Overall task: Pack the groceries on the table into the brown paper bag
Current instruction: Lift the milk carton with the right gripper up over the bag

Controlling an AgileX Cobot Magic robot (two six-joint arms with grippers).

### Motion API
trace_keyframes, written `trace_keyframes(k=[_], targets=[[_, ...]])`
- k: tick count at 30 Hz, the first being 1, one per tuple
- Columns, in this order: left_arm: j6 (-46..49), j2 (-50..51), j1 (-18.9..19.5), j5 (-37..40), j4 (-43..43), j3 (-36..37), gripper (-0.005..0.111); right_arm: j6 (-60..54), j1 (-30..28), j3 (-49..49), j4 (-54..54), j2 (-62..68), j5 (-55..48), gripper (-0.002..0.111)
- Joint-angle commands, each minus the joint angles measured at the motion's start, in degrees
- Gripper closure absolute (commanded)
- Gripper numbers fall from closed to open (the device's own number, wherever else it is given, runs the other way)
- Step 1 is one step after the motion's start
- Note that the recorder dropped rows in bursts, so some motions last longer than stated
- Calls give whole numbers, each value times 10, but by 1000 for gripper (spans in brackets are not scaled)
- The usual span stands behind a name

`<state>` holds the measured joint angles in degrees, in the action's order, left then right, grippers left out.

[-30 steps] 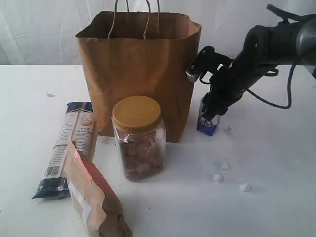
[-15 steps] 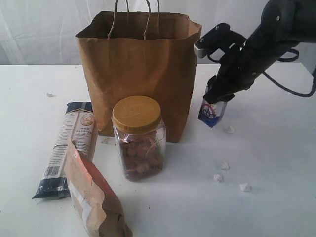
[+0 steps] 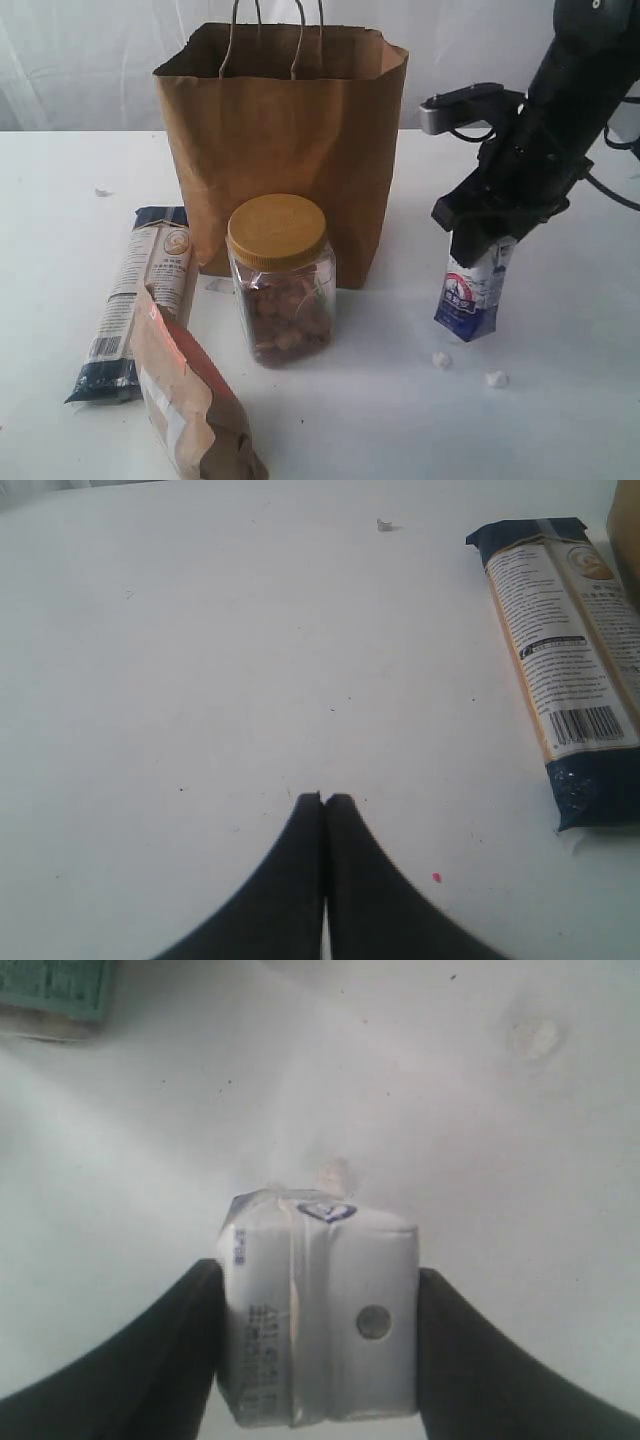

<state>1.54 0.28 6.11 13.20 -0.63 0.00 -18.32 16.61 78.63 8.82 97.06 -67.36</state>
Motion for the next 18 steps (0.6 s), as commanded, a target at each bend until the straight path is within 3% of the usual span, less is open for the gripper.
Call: trace_keyframes(k=[1,18], targets=[[0,-3,-2,1,-3,0,107,40,-1,1,8,-39,-26,82],[0,-3,-2,1,-3,0,107,61,-1,32,98,-184,-26,82]])
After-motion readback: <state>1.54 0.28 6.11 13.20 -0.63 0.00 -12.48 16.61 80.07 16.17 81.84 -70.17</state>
